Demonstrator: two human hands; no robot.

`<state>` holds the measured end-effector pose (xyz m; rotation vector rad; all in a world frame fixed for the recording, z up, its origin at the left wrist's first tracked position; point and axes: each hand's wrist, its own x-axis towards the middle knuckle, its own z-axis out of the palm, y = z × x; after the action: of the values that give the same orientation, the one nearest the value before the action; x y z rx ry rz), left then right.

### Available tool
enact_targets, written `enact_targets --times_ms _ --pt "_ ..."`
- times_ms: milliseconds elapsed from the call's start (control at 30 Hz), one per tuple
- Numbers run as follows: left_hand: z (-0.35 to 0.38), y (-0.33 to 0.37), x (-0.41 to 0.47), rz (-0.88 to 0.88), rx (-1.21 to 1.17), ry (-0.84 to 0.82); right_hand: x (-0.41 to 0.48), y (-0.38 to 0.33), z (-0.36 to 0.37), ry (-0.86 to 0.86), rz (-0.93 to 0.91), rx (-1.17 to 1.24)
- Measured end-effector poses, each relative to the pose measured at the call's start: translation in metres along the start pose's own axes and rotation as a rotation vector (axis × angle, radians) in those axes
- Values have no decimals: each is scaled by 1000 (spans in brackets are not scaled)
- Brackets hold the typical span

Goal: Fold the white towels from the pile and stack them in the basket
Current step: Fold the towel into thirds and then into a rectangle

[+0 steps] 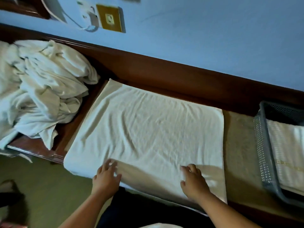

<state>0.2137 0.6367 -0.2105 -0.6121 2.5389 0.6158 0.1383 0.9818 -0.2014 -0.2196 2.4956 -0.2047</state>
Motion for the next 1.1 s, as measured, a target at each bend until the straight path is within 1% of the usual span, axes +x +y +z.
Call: enact_targets --times_ms 233,400,500,567,700,833,900,1000,1033,1100 --pt "-55 -71 40 -202 -31 101 43 -99 -10 -33 -111 -57" --pt "-89 -110 76 -295 -85 110 91 -193 -20 -55 -206 -141" --pt "-96 -119 89 -273 -126 150 121 -249 -25 -48 -274 -189" --pt "-97 -121 96 -259 -135 146 141 -285 -26 -56 -333 -217" --pt "-102 -122 111 -330 -156 119 176 -346 -33 -138 -460 -268" --pt "-119 -122 132 -366 -218 119 211 -390 -48 -154 -584 -381" --pt "-125 -124 143 -345 -219 92 227 -409 -56 -147 -626 -439" --pt "-131 -127 155 -297 -205 19 247 -430 -59 -36 -766 -614" --pt "-131 -128 157 -271 -182 2 252 -437 -59 -31 -828 -682" --pt "-130 -129 158 -215 -139 -2 258 -452 -59 -96 -958 -776"
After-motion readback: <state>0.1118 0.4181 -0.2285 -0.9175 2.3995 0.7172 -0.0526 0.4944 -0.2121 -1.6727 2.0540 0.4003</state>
